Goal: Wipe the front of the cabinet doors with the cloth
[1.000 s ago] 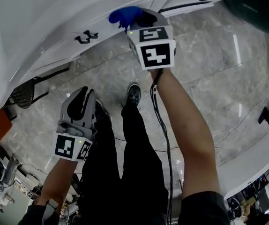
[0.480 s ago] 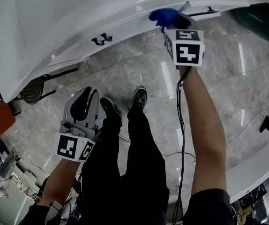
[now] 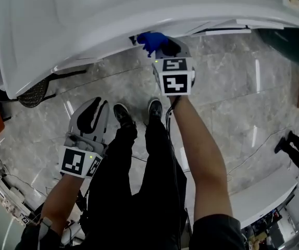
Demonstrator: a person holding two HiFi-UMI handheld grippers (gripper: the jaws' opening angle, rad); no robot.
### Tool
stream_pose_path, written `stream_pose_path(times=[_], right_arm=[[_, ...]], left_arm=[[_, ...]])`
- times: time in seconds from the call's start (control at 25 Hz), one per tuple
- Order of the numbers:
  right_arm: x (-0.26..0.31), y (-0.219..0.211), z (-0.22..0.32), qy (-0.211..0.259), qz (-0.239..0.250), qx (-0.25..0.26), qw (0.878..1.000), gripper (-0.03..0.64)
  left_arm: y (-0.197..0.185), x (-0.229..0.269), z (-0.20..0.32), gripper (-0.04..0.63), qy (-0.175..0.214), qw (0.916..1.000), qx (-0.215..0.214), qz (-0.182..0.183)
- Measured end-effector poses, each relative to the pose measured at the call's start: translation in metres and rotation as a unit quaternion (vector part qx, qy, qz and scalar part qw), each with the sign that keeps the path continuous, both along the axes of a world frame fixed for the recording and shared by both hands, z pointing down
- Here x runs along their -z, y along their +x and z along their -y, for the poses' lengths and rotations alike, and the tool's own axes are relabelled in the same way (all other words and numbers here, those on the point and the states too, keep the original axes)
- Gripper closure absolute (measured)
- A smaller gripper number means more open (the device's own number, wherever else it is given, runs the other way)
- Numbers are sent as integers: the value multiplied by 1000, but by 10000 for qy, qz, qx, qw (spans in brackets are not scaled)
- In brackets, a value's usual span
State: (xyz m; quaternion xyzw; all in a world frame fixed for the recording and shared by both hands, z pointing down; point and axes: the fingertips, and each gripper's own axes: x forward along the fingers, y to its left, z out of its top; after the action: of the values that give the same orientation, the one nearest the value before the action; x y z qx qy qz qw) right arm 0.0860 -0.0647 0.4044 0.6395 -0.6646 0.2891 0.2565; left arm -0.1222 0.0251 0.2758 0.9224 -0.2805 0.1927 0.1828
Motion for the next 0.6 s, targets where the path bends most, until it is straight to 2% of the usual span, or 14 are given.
stream_pose_path(times=[0.12,0.28,0.6], right_arm=[[-3,-16,12,-34,-26,11,10000,560],[-8,-8,20,-43,170,-5,9998,560],[-8,1,22,59,651,505,9966,560]], left_arm=[[-9,-5,4,526,37,10000,-52,26],[-3,-16,2,526,-28,10000,29,43],[65,-17,-21,526,-248,9996,136,-39]])
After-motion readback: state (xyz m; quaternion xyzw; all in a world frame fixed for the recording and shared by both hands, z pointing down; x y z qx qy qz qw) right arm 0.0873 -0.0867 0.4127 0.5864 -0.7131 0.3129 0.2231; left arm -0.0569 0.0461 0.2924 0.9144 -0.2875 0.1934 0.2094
